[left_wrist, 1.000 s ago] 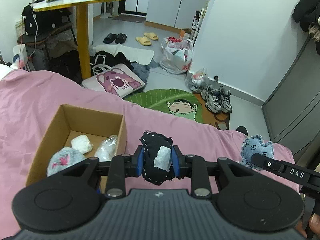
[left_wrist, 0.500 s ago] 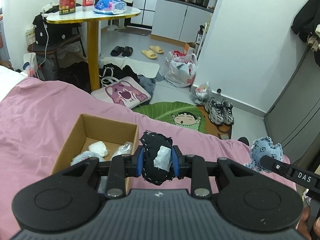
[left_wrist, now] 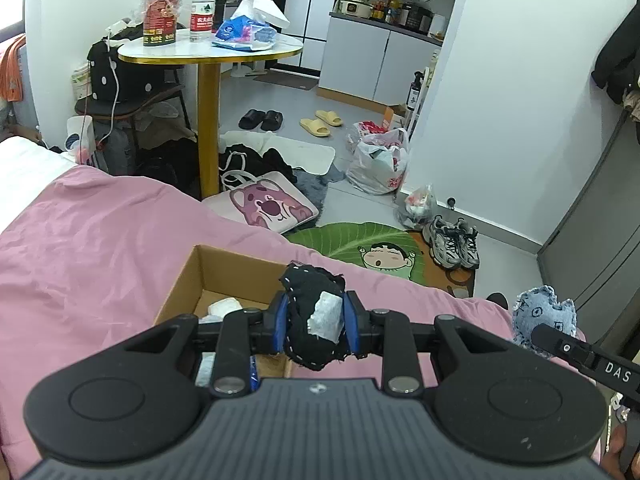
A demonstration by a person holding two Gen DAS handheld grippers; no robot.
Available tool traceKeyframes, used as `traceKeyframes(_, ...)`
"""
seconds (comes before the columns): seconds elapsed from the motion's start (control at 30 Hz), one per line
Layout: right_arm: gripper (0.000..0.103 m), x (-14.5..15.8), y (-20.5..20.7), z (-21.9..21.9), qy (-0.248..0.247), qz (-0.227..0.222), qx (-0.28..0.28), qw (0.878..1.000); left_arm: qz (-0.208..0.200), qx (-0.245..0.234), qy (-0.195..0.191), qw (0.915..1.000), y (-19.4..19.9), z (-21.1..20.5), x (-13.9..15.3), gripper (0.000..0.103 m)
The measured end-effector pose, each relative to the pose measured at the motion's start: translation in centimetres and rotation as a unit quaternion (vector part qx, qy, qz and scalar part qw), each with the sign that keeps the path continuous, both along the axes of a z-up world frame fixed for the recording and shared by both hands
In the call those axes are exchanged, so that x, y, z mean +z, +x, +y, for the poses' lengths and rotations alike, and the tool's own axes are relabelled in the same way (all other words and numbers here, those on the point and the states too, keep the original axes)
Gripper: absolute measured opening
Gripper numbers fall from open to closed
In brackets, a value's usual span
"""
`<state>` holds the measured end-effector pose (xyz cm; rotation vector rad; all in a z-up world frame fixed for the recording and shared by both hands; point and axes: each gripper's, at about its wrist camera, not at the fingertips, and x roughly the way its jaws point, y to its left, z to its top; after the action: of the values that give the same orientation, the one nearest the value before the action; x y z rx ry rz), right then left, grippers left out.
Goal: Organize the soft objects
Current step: 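Carry the black heart plush with the left tool while the right tool carries the blue-grey plush to the box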
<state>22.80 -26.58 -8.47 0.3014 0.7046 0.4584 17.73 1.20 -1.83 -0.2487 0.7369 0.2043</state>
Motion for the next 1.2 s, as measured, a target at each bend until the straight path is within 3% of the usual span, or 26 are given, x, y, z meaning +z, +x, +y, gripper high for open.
traceKeyframes(0.5,0.015,0.0,-0.5,2.0,-0.005,-0.007,0.015,1.000,0.004,0.023,-0.012,0.9997,0.2,2.7,-1.0,0.028)
traceKeyframes(1.2,0.015,-1.6,0.4,7.3,-0.021,0.020,0.065,0.997,0.053,0.048,-0.055,0.9959,1.9,7.1,-5.8,0.028)
